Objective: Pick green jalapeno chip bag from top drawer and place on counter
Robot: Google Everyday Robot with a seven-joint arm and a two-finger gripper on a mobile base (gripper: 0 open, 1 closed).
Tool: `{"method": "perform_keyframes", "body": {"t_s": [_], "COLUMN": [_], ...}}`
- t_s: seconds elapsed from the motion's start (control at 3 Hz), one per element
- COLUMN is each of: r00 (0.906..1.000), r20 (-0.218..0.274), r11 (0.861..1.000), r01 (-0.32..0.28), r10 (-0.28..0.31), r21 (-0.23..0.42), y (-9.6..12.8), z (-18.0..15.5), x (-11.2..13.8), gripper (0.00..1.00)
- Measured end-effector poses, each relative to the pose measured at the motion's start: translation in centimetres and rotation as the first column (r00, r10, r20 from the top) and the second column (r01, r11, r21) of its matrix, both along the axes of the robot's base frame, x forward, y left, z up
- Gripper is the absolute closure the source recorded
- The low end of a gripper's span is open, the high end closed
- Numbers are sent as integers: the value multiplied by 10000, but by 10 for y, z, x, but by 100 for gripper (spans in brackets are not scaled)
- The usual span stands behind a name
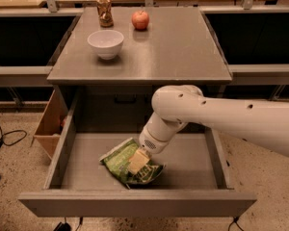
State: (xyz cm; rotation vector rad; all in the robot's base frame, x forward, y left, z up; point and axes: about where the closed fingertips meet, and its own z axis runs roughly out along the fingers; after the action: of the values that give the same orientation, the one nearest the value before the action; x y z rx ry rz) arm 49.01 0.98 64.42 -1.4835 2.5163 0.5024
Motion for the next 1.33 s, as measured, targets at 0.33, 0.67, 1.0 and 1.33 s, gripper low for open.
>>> {"method": "perform_keyframes", "body": {"t_s": [0.33,0.67,1.0,1.33], "r00": [9986,9984,9984,9982], "r20": [-93,-99,-99,310], "r11": [9986,9984,9984,9987], "r01": [-526,-557,-557,-509], "r10": [527,557,557,510], "r21": [51,54,54,-26], "y": [18,19,19,3], "z": [9,9,9,36], "x": [-14,-15,-15,-15], "gripper": [65,89,100,100]}}
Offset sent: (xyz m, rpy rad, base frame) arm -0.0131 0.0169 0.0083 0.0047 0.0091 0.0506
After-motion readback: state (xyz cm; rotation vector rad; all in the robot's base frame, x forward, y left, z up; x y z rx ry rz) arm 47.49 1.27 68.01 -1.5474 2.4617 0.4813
